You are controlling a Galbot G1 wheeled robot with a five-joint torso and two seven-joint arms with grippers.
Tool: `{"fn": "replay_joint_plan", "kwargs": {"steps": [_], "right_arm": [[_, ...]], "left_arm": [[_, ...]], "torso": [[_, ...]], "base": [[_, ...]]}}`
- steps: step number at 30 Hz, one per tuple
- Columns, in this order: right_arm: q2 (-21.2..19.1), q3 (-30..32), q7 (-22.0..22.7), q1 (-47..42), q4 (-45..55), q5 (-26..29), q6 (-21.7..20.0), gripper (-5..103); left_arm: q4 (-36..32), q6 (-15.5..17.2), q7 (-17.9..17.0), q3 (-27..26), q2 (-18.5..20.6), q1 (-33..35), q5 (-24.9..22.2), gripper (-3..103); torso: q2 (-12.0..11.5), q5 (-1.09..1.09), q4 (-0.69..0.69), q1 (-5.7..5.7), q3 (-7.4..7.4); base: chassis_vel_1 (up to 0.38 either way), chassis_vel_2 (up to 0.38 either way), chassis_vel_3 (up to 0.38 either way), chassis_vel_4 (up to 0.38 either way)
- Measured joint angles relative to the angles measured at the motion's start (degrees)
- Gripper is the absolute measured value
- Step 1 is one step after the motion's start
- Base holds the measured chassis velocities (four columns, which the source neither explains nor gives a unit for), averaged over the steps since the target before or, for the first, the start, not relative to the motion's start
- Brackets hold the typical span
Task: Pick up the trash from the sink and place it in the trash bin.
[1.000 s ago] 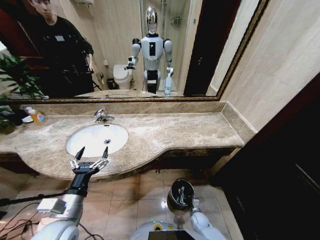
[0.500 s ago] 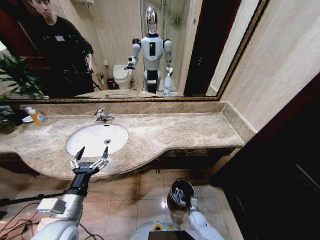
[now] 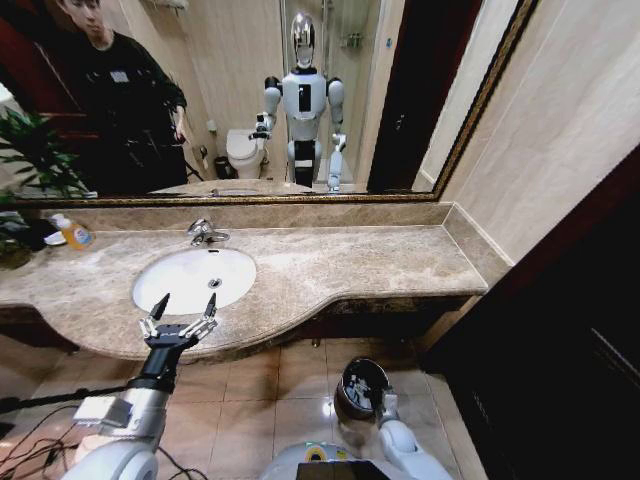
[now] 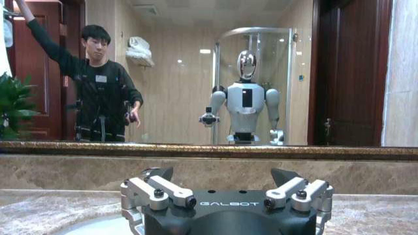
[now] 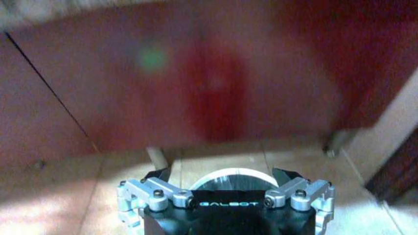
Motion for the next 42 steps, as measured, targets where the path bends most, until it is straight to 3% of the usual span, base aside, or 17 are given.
{"fn": "replay_joint_plan", "kwargs": {"steps": [11,20,34,41,42], "right_arm": [[-4.1,4.34,2.84,-7.25,21.56,-4.1,-1.15,100],[-3.81,14.92,-0.5,-9.44,42.97,-3.67,-8.06,100],[-7.29,20.13,-4.2,-5.79,55.95,-0.35,-14.12,100],[-7.46,19.93,-3.51,-6.27,58.86,0.39,-15.24,100],[-7.41,19.44,-1.79,-6.42,61.46,0.65,-17.2,100]], "left_arm": [[0.0,0.0,0.0,0.0,0.0,0.0,0.0,100],[0.0,0.0,0.0,0.0,0.0,0.0,0.0,100],[0.0,0.0,0.0,0.0,0.0,0.0,0.0,100],[0.0,0.0,0.0,0.0,0.0,0.0,0.0,100],[0.0,0.0,0.0,0.0,0.0,0.0,0.0,100]], "torso": [[0.01,0.0,0.0,0.0,0.0],[0.01,-0.02,0.0,-0.01,0.0],[0.0,0.0,0.0,0.0,0.0],[0.0,-0.02,0.0,0.0,0.0],[0.01,-0.02,0.0,0.0,0.0]], "base": [[0.0,0.0,0.0,0.0],[0.0,0.0,0.0,0.0],[0.0,0.0,0.0,0.0],[0.0,0.0,0.0,0.0],[0.0,0.0,0.0,0.0]]}}
